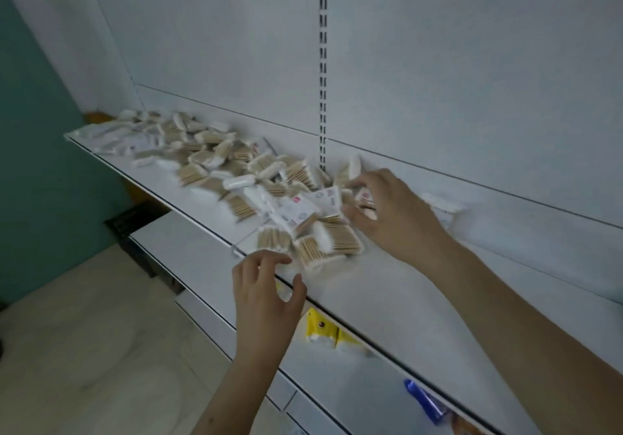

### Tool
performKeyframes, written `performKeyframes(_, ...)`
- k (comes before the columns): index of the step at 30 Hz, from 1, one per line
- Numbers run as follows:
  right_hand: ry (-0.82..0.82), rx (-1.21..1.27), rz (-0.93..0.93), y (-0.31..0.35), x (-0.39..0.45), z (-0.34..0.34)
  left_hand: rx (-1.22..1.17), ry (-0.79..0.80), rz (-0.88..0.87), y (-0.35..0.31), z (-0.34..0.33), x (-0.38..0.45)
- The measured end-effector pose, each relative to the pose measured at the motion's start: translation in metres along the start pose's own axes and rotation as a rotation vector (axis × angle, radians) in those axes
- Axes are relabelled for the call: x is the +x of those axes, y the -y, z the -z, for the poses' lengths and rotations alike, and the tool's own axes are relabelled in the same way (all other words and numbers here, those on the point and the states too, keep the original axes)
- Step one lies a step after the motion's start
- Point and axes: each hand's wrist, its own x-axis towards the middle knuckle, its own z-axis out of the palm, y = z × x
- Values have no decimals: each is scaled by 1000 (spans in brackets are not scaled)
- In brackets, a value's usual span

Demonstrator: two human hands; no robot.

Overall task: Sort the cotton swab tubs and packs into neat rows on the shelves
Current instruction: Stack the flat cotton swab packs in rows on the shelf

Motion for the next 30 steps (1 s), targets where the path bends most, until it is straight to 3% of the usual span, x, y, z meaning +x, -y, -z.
performKeyframes(3, 172, -87, -122, 16, 9, -39, 30, 39, -25, 41, 11, 26)
performKeyframes(7, 289, -241, -234, 31, 9, -82, 98, 226, -107, 68, 7, 55)
performKeyframes(13, 144, -102, -359, 28, 11, -96, 128, 381, -195, 69, -5, 84)
performKeyframes(17, 50, -60, -358, 27, 4, -88, 2, 469, -301, 64, -3, 103)
performKeyframes(22, -79, -42, -348, 23, -4, -72, -34, 465, -374, 59, 18, 113)
performKeyframes(27, -224, 34, -371, 16, -13, -59, -324, 309, -166, 48, 40, 113)
performKeyframes(30, -275, 120, -364, 13, -17, -46, -413, 320, -107, 34, 38, 112)
